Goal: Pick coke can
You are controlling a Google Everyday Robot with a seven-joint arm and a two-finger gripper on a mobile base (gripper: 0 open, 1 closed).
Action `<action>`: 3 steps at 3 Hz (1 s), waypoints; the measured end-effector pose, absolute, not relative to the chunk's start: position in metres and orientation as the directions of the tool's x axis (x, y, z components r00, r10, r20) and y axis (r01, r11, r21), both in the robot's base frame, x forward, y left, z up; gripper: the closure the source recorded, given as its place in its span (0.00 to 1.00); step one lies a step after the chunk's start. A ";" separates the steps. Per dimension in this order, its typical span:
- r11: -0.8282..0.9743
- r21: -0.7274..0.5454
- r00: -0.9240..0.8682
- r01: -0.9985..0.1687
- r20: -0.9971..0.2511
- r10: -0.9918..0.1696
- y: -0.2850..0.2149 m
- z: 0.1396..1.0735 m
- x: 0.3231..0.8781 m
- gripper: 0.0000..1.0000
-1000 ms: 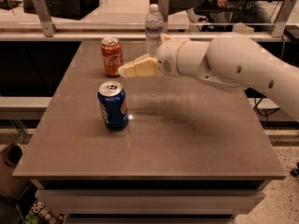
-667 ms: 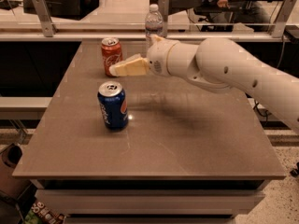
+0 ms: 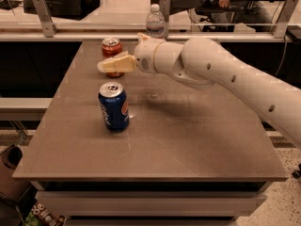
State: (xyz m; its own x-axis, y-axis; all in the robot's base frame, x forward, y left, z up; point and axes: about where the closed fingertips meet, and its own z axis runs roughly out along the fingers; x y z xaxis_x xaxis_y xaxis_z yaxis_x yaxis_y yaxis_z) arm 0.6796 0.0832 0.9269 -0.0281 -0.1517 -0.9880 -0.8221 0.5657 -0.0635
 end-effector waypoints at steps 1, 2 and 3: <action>0.560 -0.058 -0.032 -0.826 -0.988 -0.149 0.094 0.923 0.691 0.00; 0.561 -0.052 -0.055 -0.826 -0.984 -0.172 0.106 0.910 0.705 0.00; 0.571 -0.039 -0.069 -0.820 -0.984 -0.167 0.114 0.896 0.719 0.18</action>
Offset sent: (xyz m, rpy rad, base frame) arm 0.0478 0.0301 -0.0382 -0.0596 0.0673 -0.0143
